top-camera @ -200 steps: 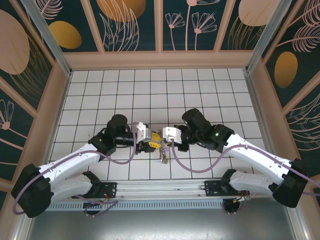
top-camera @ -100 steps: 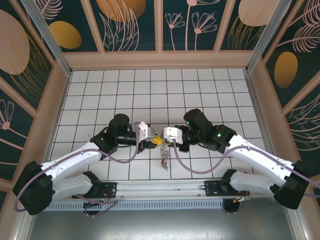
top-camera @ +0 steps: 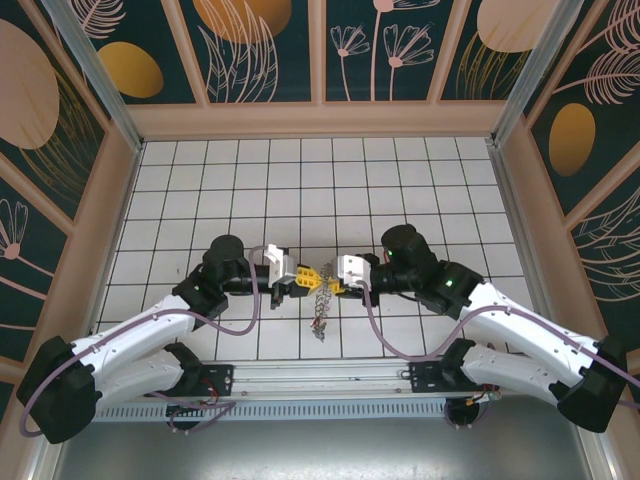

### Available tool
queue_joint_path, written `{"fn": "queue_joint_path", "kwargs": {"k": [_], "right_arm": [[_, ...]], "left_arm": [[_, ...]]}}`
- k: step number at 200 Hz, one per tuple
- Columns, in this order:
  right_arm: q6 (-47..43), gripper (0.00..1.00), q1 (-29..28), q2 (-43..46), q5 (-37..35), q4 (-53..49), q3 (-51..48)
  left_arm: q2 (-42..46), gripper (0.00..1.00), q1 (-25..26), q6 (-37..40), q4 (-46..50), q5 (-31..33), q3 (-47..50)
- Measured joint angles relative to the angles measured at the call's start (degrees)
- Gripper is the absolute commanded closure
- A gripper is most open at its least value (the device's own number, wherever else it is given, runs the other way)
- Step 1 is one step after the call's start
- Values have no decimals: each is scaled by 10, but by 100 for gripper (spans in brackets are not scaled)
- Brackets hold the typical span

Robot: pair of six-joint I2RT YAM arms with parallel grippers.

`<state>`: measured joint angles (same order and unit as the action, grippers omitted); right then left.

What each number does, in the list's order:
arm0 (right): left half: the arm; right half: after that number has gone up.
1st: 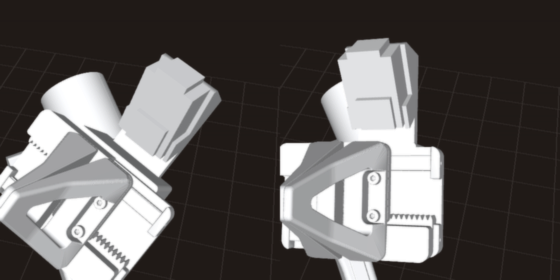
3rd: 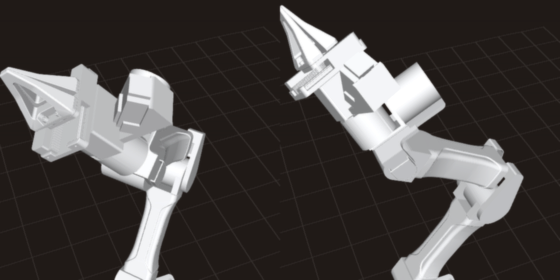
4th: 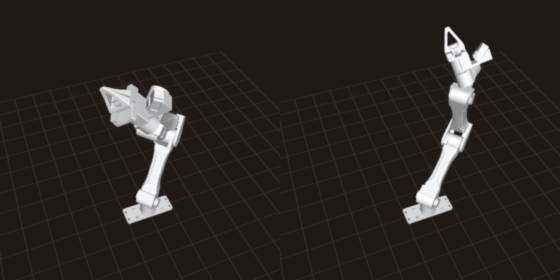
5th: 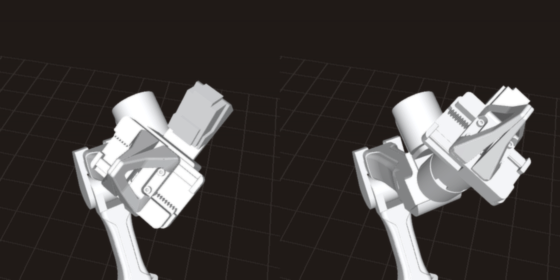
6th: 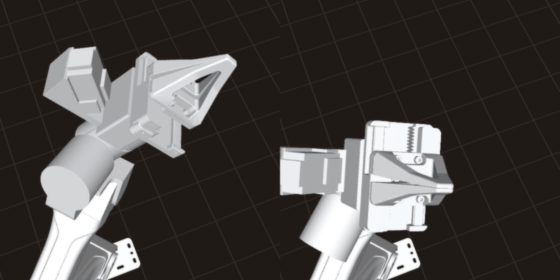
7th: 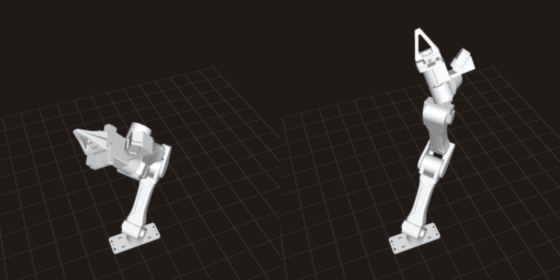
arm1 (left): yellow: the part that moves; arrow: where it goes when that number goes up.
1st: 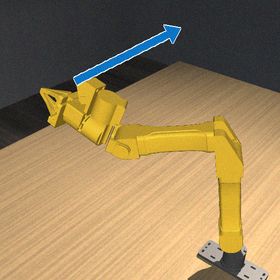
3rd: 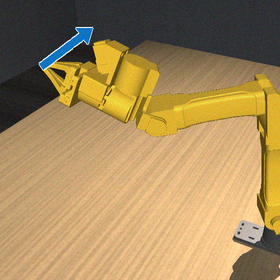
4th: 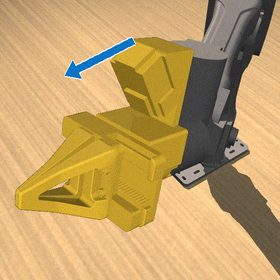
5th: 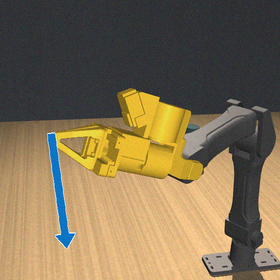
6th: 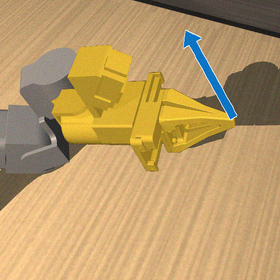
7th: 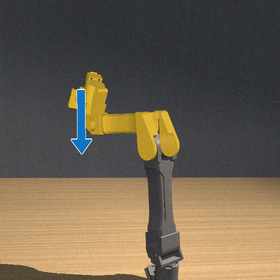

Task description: Put the keys on the keyring

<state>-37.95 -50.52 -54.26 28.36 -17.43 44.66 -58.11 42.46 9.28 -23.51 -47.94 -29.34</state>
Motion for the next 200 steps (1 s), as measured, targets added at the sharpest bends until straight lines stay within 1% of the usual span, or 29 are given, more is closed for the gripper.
{"fn": "queue_joint_path", "kwargs": {"k": [84, 92, 107, 135, 141, 146, 152, 164, 169, 172, 183, 188, 200], "right_arm": [[14, 87, 6, 0, 18, 17, -6], [15, 86, 6, 0, 18, 17, -6], [21, 81, 7, 0, 19, 19, -8], [24, 80, 8, 0, 32, 41, -11], [25, 82, 8, 0, 34, 46, -11], [26, 89, 8, 0, 35, 50, -11], [28, 94, 9, 0, 37, 53, -11], [36, 96, 12, 3, 43, 58, -15], [36, 95, 14, 4, 46, 58, -16], [38, 92, 14, 4, 47, 59, -16], [42, 75, 15, 4, 47, 62, -19], [44, 70, 15, 4, 47, 64, -21], [41, 67, 15, 5, 46, 68, -27]], "left_arm": [[-3, 100, 0, 5, 0, -10, -5], [-5, 100, 0, 6, 1, -10, -6], [-7, 100, 0, 8, 2, -10, -8], [-14, 100, 0, 9, 7, -9, -8], [-14, 100, 0, 9, 7, -8, -8], [-14, 100, 0, 7, 6, -7, -8], [-14, 100, 0, 4, 3, -7, -8], [-14, 100, 0, -1, -4, -6, -5], [-14, 100, 0, -4, -8, -4, -3], [-14, 100, 0, -4, -10, -4, -3], [-14, 100, 0, -10, -20, -4, 3], [-14, 100, 0, -13, -24, -4, 5], [-14, 100, 0, -19, -33, -4, 10]]}}
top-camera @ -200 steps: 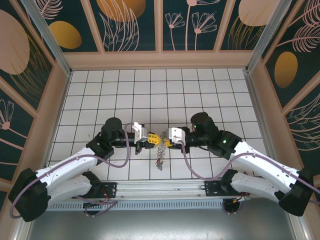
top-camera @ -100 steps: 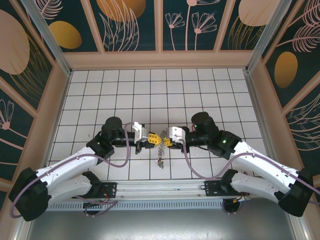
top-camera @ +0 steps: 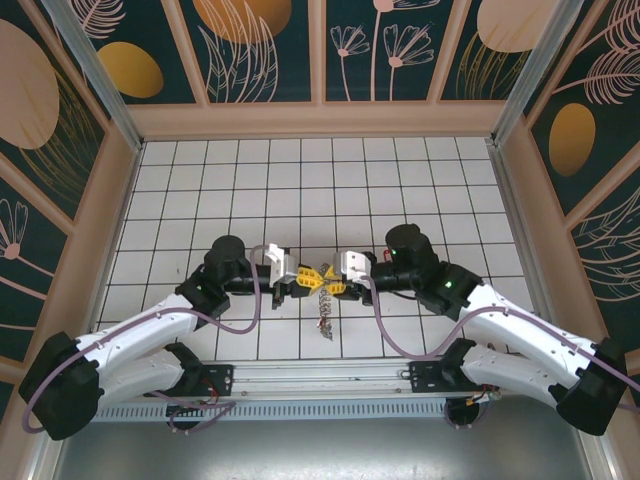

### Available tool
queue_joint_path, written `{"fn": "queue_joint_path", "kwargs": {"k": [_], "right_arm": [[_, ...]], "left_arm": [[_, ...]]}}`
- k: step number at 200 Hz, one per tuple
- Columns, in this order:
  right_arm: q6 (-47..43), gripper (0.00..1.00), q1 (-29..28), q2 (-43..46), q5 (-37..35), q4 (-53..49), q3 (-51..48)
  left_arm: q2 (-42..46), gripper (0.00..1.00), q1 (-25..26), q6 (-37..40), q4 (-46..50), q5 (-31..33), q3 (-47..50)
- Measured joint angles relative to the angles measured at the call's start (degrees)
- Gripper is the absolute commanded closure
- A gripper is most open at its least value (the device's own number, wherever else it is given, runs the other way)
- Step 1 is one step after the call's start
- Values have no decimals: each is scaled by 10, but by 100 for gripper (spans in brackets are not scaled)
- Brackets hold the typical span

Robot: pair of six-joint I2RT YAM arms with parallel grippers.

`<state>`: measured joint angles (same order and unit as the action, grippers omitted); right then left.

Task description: Put the keys on the keyring

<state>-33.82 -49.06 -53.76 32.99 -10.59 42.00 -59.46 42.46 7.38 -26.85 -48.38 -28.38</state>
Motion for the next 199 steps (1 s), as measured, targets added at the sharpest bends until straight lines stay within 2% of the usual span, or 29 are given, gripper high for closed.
{"fn": "queue_joint_path", "kwargs": {"k": [24, 42, 108, 120, 142, 169, 199], "right_arm": [[1, 70, 5, 6, 0, 3, -11], [2, 79, 8, 13, 1, 6, -16], [30, 76, 7, 36, 17, 51, -34], [31, 78, 8, 36, 18, 57, -37], [36, 90, 7, 36, 21, 73, -45], [48, 86, 7, 36, 26, 92, -57], [58, 89, 7, 37, 27, 113, -68]], "left_arm": [[5, 100, 0, -11, -17, 0, 9], [8, 100, 0, -23, -38, -1, 16], [9, 100, 0, -51, -89, -7, 26], [9, 100, 0, -54, -96, -7, 26], [8, 100, 0, -62, -108, -8, 26], [0, 100, 0, -71, -127, -9, 31], [-10, 100, 0, -73, -137, -13, 34]]}}
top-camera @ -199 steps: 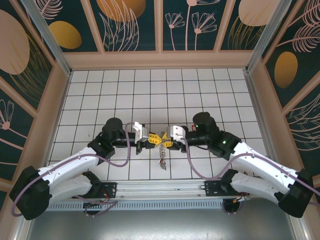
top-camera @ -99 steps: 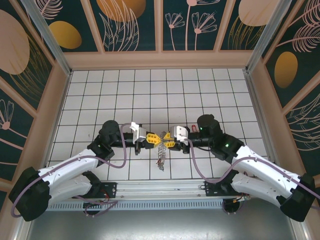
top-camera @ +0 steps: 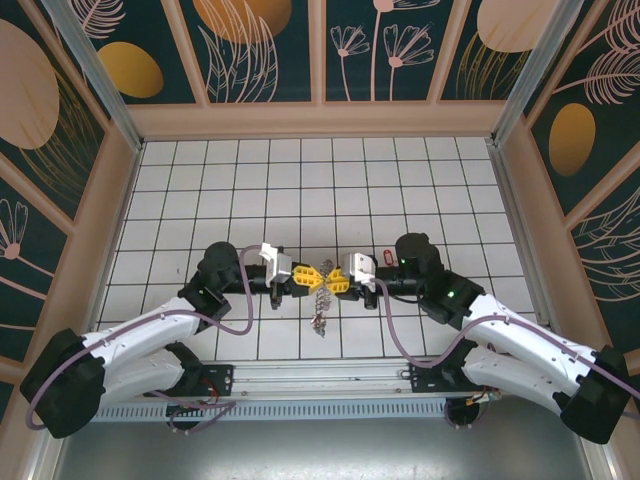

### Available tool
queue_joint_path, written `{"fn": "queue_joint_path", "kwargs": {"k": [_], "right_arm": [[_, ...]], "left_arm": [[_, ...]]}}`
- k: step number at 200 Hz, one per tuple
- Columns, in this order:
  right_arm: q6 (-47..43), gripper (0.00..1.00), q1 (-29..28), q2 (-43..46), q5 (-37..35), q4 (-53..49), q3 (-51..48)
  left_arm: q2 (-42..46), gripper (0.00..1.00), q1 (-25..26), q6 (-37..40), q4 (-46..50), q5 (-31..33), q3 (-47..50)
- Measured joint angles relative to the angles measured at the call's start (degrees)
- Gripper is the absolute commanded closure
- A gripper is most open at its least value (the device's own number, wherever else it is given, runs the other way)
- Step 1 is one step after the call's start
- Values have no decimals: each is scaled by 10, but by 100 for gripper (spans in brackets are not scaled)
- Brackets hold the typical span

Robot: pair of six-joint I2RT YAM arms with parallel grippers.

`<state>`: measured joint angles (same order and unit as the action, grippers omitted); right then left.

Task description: Put the keys on the keyring

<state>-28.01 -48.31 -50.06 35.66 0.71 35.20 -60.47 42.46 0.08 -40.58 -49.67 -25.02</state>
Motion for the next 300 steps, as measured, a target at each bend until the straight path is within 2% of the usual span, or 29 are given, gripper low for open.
{"fn": "queue_joint_path", "kwargs": {"k": [10, 24, 53, 65, 81, 114, 150, 161, 167, 175, 180, 221, 233, 243, 265, 300], "right_arm": [[2, 91, 0, 1, 0, 4, -1], [3, 100, 0, 2, 1, 5, -1], [12, 100, 0, 3, 0, 4, -2], [10, 100, 0, 3, 0, -1, -1], [0, 100, 0, 3, -7, -18, 2], [-32, 100, 1, -14, -22, -86, 38], [-55, 100, 2, -31, -24, -121, 63], [-60, 100, 2, -36, -24, -127, 64], [-62, 100, 2, -38, -24, -130, 64], [-62, 100, 2, -41, -24, -134, 66], [-62, 100, 2, -42, -24, -136, 67], [-70, 100, 3, -52, -24, -150, 75], [-73, 100, 4, -52, -24, -150, 75], [-73, 100, 4, -52, -24, -148, 76], [-75, 100, 3, -52, -22, -149, 76], [-77, 100, 3, -52, -22, -149, 76]], "left_arm": [[-2, 100, 0, 0, -2, 0, 0], [-2, 100, 0, 0, -4, 0, 0], [-2, 100, 0, 1, -3, 0, 0], [-2, 86, 0, 10, 7, 0, -2], [1, 83, 0, 39, 70, 0, -24], [0, 83, 1, 145, 238, 8, -99], [-17, 83, 1, 210, 330, 13, -129], [-24, 85, 1, 222, 348, 14, -132], [-27, 89, 1, 228, 357, 13, -133], [-31, 100, 1, 237, 368, 14, -134], [-34, 100, 1, 238, 374, 15, -134], [-40, 100, 1, 233, 384, 20, -141], [-38, 76, 1, 222, 375, 20, -139], [-35, 70, 1, 209, 365, 20, -135], [-16, 69, 1, 196, 345, 21, -128], [0, 76, 1, 191, 331, 19, -129]]}}
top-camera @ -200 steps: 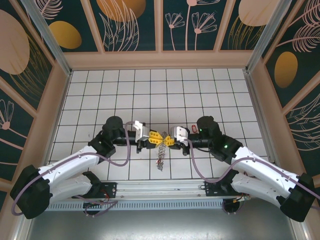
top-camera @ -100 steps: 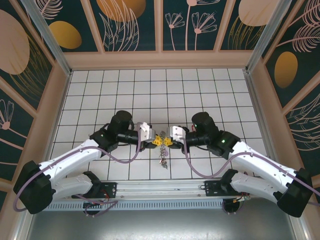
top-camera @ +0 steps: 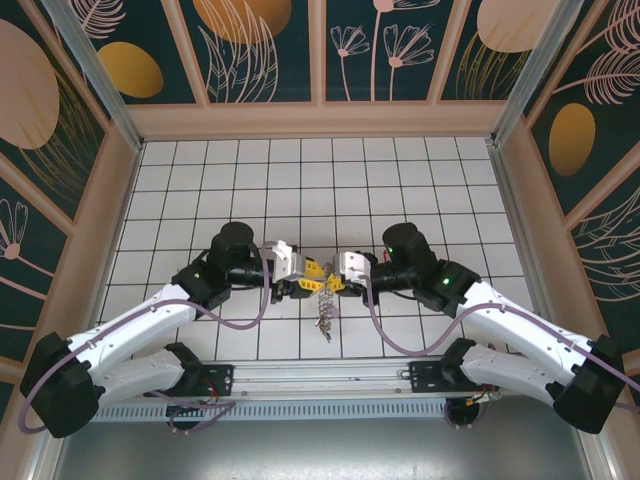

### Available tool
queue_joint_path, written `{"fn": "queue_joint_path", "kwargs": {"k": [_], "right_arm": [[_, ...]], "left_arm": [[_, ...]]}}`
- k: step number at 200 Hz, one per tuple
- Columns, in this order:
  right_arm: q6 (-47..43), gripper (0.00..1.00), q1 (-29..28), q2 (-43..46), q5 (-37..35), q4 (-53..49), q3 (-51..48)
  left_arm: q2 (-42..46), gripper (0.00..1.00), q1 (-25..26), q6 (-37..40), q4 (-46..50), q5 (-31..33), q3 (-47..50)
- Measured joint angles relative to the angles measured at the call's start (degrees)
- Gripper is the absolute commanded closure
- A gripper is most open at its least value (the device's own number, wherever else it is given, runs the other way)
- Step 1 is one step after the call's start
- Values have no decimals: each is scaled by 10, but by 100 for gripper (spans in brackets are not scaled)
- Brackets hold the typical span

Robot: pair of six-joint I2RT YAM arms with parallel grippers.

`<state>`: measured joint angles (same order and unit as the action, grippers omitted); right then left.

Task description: Put the keys on the keyring

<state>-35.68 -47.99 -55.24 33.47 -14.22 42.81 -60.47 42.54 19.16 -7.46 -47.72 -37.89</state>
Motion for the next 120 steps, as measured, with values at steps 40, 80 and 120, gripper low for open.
{"fn": "queue_joint_path", "kwargs": {"k": [40, 80, 120], "right_arm": [[0, 100, 0, -1, 0, 0, 0], [0, 100, 0, -2, 0, -2, 0], [7, 88, 3, -3, 6, -1, 0]], "left_arm": [[-21, 76, 0, 1, 3, -8, -3], [-36, 100, 0, 8, 27, -12, -16], [-35, 100, 0, 10, 24, -13, -16]]}}
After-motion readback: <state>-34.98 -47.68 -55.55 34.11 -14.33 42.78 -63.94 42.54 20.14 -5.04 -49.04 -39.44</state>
